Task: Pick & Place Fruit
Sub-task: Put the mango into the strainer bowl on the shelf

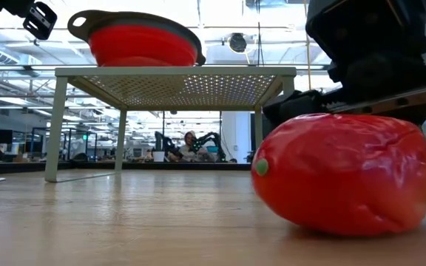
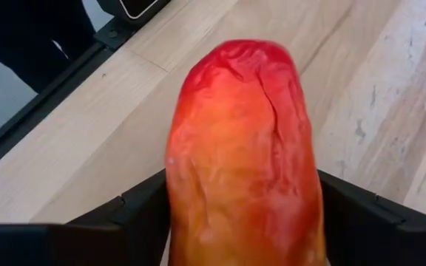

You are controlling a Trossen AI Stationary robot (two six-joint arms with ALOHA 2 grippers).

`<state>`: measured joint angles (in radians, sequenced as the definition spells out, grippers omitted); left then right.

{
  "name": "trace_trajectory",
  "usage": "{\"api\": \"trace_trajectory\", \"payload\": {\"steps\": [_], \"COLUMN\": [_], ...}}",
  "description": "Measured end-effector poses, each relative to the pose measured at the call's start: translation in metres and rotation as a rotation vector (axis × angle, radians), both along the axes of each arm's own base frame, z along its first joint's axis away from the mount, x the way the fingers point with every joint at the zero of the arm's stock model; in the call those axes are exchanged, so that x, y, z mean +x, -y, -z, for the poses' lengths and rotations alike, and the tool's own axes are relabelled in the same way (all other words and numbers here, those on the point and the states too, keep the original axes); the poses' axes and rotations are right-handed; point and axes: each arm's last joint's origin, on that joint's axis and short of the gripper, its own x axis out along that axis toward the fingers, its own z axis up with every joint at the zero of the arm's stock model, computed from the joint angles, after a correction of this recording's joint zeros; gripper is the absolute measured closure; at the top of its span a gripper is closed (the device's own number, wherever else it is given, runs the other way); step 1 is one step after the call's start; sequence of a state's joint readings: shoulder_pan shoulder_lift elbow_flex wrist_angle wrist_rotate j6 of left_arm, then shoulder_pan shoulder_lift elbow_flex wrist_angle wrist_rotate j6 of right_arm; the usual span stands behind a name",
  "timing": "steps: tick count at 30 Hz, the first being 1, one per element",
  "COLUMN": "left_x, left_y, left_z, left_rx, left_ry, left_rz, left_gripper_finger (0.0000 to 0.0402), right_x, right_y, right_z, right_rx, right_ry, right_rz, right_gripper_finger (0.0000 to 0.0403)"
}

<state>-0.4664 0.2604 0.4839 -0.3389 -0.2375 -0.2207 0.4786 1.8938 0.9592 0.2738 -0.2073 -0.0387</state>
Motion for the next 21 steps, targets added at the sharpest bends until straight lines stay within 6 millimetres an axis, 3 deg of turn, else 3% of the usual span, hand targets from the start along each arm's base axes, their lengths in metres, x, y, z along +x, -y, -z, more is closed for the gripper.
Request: {"api": "trace_trajectory", "payload": {"steps": [7,12,21], "left_x": [0.0,0.0,0.0], "left_y": [0.0,0.0,0.0], "left_z": [0.0,0.0,-0.004], "left_rx": [-0.023,-0.027,-0.049], "left_ry": [-0.005,-0.006,0.033], "left_rz": [-0.003,-0.003,-0.001], "left_gripper_finger": [0.038,0.038,0.038], "right_x": [0.0,0.0,0.002], "right_y": [0.0,0.0,0.001], "right_z": [-0.002,-0.014,-0.068], "right_rx": [0.034,0.083,0.269], "right_ry": [-0.016,-0.004,0.174], "right_rz": [0.029,0.062,0.19], "right_gripper_finger": [0.018,0.0183,0.0179]}}
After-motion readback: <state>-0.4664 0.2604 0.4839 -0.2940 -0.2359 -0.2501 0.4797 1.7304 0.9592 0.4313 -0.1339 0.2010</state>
